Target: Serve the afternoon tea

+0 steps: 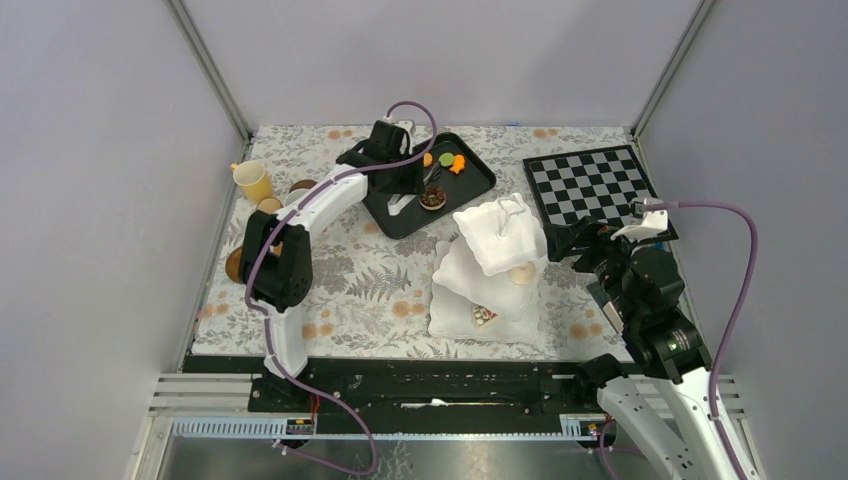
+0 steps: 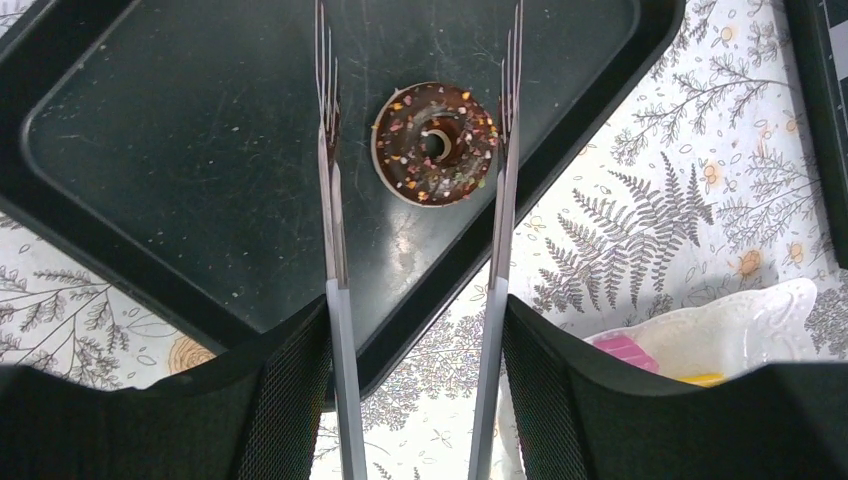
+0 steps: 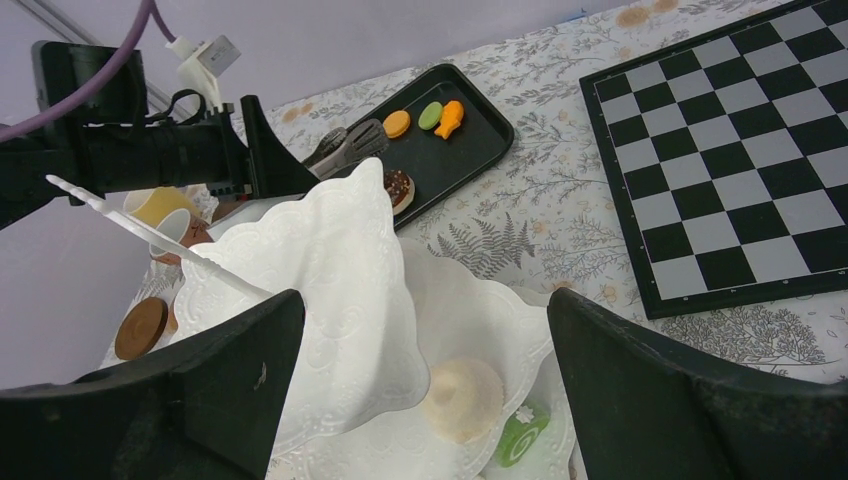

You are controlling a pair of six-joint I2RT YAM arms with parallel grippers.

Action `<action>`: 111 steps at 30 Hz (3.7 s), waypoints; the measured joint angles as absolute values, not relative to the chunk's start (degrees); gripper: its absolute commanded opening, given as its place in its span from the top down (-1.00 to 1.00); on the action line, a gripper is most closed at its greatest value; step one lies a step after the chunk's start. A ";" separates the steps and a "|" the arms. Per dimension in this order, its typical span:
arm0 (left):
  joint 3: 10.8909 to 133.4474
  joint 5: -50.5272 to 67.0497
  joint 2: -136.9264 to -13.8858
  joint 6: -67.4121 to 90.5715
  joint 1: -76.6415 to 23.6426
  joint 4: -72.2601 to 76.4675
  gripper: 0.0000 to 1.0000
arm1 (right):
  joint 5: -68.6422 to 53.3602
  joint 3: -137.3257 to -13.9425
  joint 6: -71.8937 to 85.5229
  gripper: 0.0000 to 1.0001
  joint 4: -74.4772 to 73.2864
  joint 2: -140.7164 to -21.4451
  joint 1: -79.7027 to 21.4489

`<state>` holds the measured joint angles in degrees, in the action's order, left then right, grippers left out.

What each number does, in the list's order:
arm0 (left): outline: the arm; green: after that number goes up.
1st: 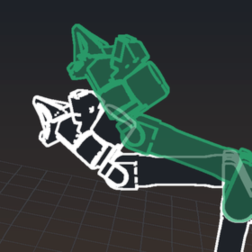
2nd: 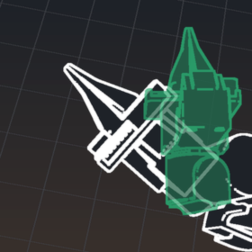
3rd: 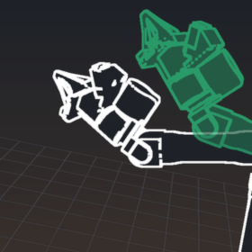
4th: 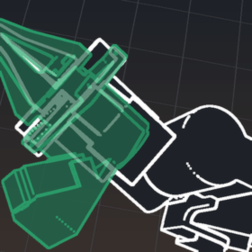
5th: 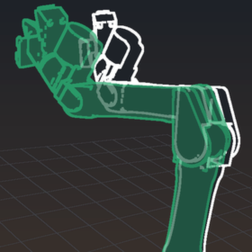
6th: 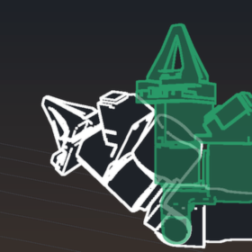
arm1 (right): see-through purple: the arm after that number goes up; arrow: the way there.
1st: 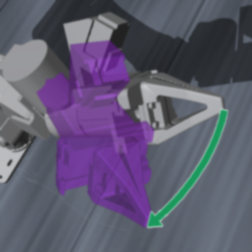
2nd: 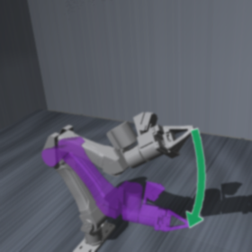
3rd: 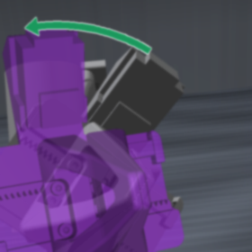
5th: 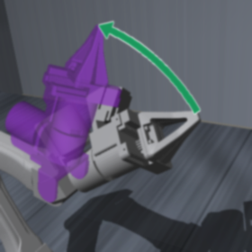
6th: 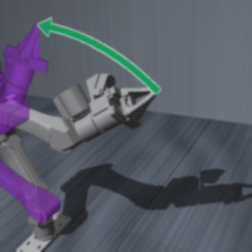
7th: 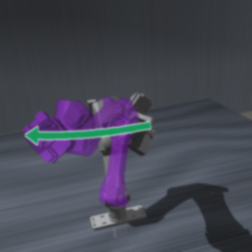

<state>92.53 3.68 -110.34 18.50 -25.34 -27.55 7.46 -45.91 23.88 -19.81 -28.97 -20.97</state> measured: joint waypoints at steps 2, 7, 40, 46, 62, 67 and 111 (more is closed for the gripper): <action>94.67 3.18 -111.87 17.74 -26.30 -28.97 -0.26 | 7.46 -45.91 23.94 -0.97 -19.81 -28.56 -20.97; 99.88 1.43 -115.79 15.68 -28.47 -33.06 -0.28 | 7.49 -45.91 23.92 -0.97 -19.84 -28.36 -20.97; 103.50 -3.11 -120.09 10.90 -30.52 -39.55 -0.38 | 7.46 -45.89 24.05 -0.97 -19.84 -28.25 -20.97; 103.50 -2.96 -120.09 10.87 -30.55 -39.75 -0.37 | 7.46 -45.84 24.10 -0.97 -19.84 -28.25 -20.97; 103.50 -3.92 -120.11 10.72 -30.55 -40.34 0.00 | 7.44 -45.67 24.32 -0.97 -19.84 -27.73 -20.97; 103.50 -6.57 -119.24 10.31 -30.52 -41.21 0.03 | 7.46 -45.67 24.32 -0.97 -19.84 -27.70 -20.97; 74.91 10.63 -70.72 9.04 -51.35 -49.82 0.03 | 7.90 -43.44 24.49 -0.97 -15.70 -23.79 -20.97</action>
<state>74.91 10.63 -70.72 9.04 -51.35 -49.82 7.90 -43.44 24.49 -15.70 -23.79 -20.97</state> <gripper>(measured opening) 0.539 0.985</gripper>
